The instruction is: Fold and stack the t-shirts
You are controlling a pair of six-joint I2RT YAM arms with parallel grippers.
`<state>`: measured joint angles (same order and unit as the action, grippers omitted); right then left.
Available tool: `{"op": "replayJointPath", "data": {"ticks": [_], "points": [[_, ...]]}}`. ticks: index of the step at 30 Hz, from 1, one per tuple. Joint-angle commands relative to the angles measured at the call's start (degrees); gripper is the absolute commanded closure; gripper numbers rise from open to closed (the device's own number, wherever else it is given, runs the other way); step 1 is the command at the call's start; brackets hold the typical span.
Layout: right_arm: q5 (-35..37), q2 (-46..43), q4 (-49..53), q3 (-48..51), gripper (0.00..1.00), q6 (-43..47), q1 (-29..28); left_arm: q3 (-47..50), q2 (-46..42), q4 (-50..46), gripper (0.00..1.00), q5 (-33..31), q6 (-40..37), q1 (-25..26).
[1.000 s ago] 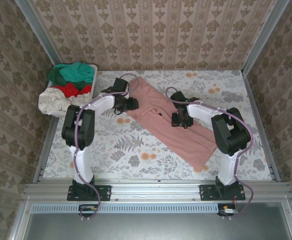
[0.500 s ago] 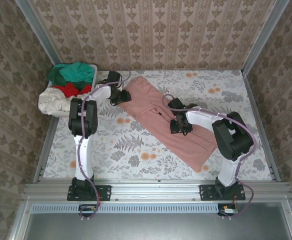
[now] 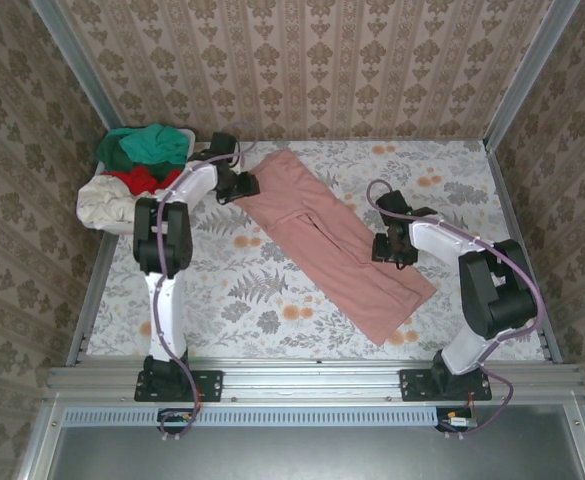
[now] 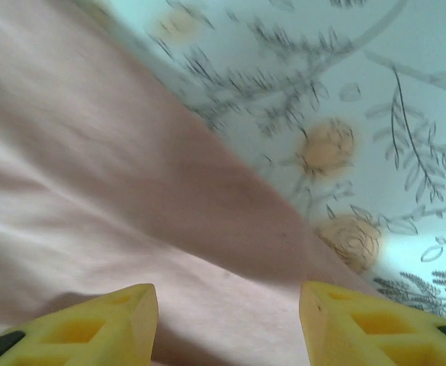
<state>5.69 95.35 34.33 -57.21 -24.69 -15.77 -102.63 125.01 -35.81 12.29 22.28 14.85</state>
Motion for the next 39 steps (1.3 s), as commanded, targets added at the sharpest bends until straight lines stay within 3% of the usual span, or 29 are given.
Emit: {"op": "replayJointPath", "data": {"ticks": [1, 5, 10, 18, 23, 28, 35, 39], "points": [[0.96, -1.06, 0.58, 3.78, 0.47, -2.1, -1.96, 7.69, -12.69, 4.31, 0.5, -1.95, 1.39, 1.72], [0.99, -1.44, 0.85, 4.36, 0.46, -5.03, -5.69, 22.53, -18.96, 13.13, 0.49, -0.68, 4.94, 8.96], [6.13, -2.05, 4.76, 3.84, 0.46, -8.21, -9.9, 24.75, -10.61, 19.7, 0.53, 3.53, 9.86, 14.89], [7.28, -5.22, 5.97, 7.54, 0.45, -12.44, -13.71, 7.35, 5.36, 13.13, 0.57, 3.6, 8.02, 13.57], [3.77, -7.77, 3.92, 10.53, 0.43, -14.77, -17.16, -2.27, 12.9, 10.54, 0.6, 5.55, 6.63, 11.57], [0.73, -7.05, 1.26, 11.33, 0.43, -17.94, -23.47, -15.57, 20.75, 6.91, 0.59, 9.56, 5.12, 9.49], [-3.82, -0.58, -3.36, 7.46, 0.44, -22.04, -31.6, -44.2, 35.22, -1.06, 0.59, 19.23, 3.75, 10.33], [-4.59, -2.53, -2.85, 3.45, 0.43, -21.95, -32.99, -48.52, 34.84, 0.13, 0.53, 21.94, 3.42, 10.9]]}}
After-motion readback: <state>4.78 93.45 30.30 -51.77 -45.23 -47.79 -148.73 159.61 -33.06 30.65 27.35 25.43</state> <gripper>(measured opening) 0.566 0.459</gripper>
